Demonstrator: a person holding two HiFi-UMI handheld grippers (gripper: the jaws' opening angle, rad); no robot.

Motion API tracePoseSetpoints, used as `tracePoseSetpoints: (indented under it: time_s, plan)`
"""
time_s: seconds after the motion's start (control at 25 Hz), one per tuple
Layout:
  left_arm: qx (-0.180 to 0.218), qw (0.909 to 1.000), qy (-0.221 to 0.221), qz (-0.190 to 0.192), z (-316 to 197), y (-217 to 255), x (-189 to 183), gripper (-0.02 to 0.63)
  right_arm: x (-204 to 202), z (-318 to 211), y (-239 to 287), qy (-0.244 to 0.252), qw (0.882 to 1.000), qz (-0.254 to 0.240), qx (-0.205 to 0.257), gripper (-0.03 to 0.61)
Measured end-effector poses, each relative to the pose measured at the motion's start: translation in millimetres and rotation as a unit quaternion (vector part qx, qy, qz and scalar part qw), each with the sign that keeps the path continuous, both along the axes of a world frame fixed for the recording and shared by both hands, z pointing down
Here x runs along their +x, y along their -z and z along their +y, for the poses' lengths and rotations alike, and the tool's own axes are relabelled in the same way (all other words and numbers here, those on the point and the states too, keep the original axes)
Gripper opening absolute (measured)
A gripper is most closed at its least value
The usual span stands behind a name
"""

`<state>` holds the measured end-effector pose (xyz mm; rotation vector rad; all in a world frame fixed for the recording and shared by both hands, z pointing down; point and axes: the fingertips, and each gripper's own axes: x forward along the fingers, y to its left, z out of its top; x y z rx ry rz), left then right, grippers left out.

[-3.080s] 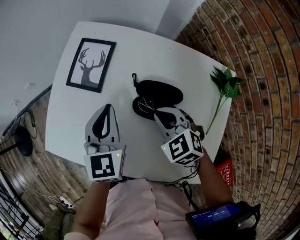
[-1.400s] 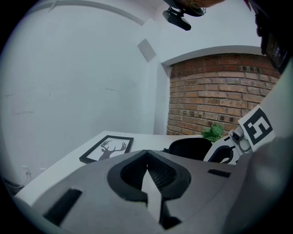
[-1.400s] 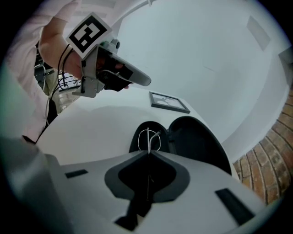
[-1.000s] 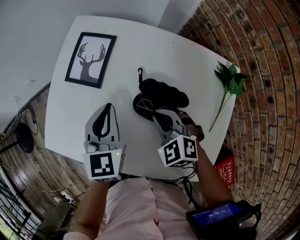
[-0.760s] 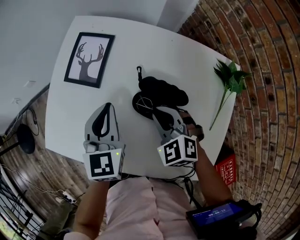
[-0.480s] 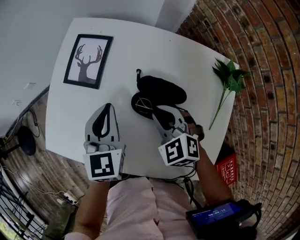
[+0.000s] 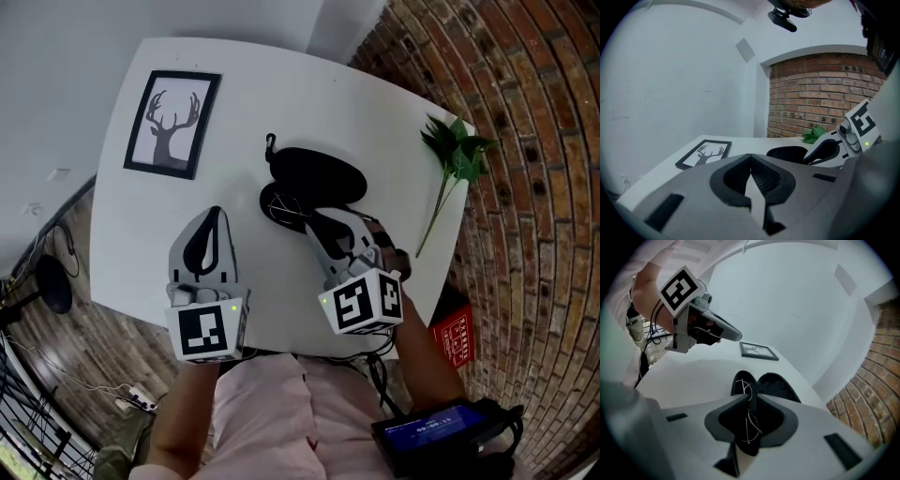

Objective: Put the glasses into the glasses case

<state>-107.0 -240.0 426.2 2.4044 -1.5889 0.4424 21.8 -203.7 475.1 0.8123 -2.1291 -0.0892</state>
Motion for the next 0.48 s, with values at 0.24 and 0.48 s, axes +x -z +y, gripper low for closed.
tracePoseSetpoints:
  time_s: [0.24, 0.48]
  plan:
    - [-0.011, 0.9999, 0.007, -0.002, 1, -1, -1, 0.0, 7, 5, 1, -0.004, 1.0, 0.003, -0.005, 0.063]
    - [0.0, 1.0, -0.003, -0.005, 1, 0, 2, 0.0, 9, 11, -11, 0.0, 1.0, 0.025, -0.011, 0.075]
